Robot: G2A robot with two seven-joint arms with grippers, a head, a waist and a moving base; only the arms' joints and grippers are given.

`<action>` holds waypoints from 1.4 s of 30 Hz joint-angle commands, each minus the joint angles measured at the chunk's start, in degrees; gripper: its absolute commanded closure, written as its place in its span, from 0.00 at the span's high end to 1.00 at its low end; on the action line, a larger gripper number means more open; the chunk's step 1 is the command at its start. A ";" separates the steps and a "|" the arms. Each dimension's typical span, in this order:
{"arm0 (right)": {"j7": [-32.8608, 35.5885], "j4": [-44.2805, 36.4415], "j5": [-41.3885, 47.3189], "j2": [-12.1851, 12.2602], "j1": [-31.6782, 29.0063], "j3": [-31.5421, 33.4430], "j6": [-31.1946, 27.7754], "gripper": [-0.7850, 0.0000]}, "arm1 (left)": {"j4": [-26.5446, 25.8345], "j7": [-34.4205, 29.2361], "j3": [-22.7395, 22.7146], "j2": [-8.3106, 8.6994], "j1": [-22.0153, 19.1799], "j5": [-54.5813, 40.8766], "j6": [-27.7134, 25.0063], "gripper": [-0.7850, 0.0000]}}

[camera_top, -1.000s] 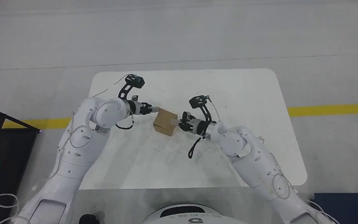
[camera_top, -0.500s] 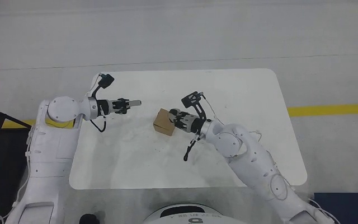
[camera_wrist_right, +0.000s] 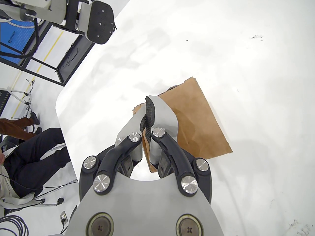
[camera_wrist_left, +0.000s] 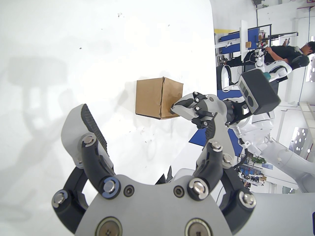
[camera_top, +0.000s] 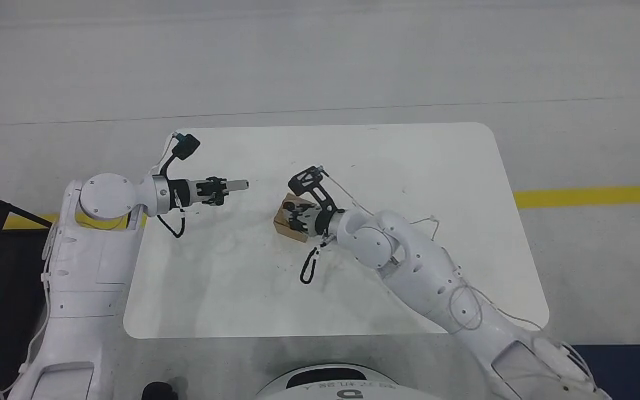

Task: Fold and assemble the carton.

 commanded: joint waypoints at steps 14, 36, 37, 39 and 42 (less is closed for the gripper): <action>0.83 -8.58 -3.00 1.68 -5.78 4.89 -1.13 0.00 | 0.00 0.00 0.00 0.00 0.00 0.00 0.00 1.00; 0.77 0.27 -3.20 1.61 -6.82 4.44 -1.69 0.00 | 0.00 0.00 0.00 0.00 0.00 0.00 0.00 1.00; 0.06 0.03 -2.65 1.77 -7.15 5.50 -1.43 0.00 | 0.00 0.00 0.00 0.00 0.00 0.00 0.00 1.00; -0.89 -0.91 -2.44 2.19 -8.32 7.42 -0.88 0.00 | 0.00 0.00 0.00 0.00 0.00 0.00 0.00 1.00; 0.33 -2.87 -2.84 2.66 -10.12 8.16 -1.92 0.00 | 0.00 0.00 0.00 0.00 0.00 0.00 0.00 1.00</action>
